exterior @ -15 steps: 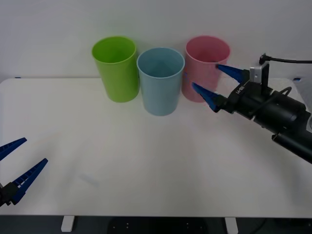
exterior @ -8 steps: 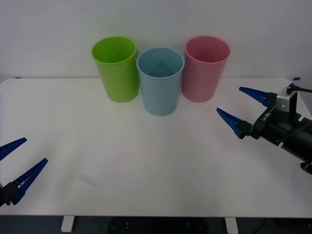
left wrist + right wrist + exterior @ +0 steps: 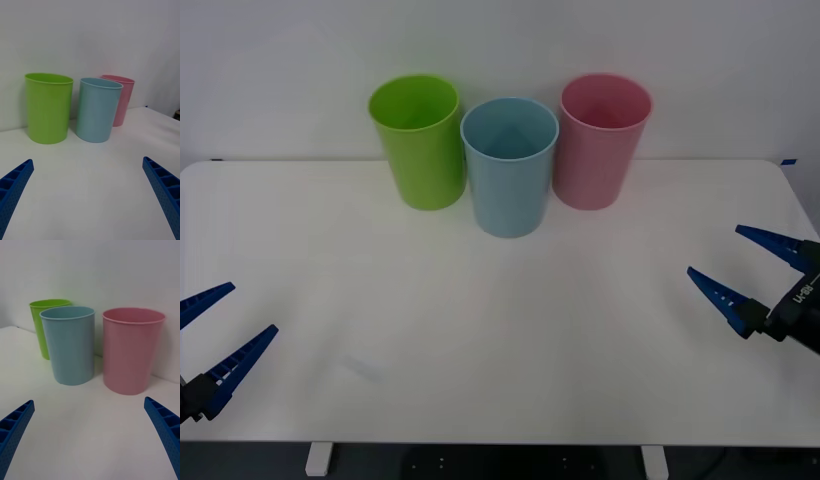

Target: Grasp the object on the table and drop it into the matching bin: aluminum can to the light blue bin, PET bottle to the pink bin.

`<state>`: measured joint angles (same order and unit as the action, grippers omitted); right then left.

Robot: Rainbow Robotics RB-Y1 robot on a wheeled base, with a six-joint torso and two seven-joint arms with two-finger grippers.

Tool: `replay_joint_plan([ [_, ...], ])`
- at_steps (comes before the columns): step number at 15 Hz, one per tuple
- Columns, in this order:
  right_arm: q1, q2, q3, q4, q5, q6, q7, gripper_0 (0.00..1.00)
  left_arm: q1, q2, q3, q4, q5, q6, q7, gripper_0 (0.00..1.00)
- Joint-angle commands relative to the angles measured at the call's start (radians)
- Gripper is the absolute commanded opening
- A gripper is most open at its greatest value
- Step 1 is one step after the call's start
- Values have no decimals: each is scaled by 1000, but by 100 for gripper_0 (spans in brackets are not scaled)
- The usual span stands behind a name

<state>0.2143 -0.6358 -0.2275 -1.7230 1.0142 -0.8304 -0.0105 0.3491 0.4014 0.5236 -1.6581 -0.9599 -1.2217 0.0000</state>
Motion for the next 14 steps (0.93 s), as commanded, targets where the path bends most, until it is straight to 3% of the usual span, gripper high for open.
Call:
replay_joint_plan([
  [1, 74, 8, -42, -18, -8, -1, -2, 100, 0, 0, 0, 0, 0, 0, 0, 100],
  [8, 145, 53, -95, -23, -9, -35, 12, 100, 0, 0, 0, 0, 0, 0, 0, 100],
  [14, 171, 61, -131, -27, -8, -165, 14, 100, 0, 0, 0, 0, 0, 0, 0, 100],
])
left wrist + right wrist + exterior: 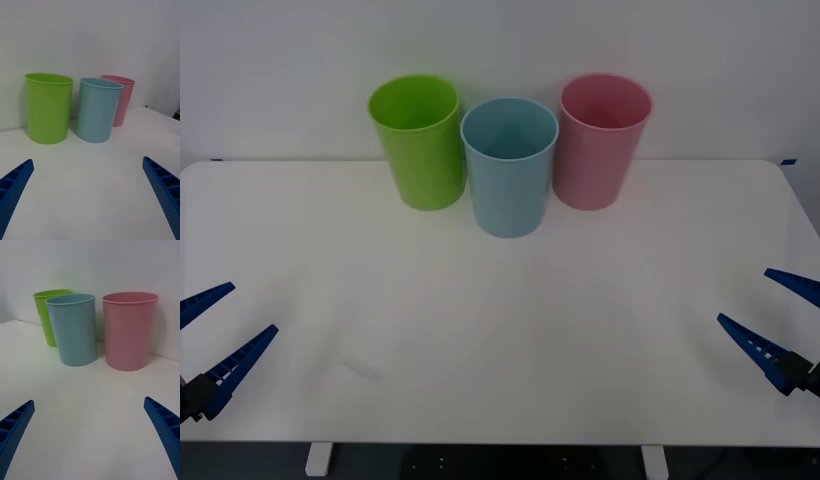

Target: Grasp the object on the table and drop it into the matching bin: aluminum can to the light blue bin, PET bottle to the pink bin.

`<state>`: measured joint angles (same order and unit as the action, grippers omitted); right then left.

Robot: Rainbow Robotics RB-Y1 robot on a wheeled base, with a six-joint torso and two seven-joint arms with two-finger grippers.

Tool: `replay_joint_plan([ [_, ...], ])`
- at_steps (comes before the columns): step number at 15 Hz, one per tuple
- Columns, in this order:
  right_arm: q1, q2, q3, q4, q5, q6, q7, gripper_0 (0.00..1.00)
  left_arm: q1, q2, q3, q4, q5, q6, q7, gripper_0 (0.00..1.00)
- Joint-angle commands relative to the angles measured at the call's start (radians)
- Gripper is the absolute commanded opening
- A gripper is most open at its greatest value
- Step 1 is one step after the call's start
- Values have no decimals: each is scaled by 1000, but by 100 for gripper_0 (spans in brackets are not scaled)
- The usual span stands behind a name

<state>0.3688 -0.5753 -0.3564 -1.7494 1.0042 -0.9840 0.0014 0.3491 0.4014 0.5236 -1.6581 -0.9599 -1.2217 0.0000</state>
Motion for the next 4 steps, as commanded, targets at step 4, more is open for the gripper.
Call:
replay_joint_plan([
  [4, 19, 0, -3, 1, 7, -12, -3, 100, 0, 0, 0, 0, 0, 0, 0, 100],
])
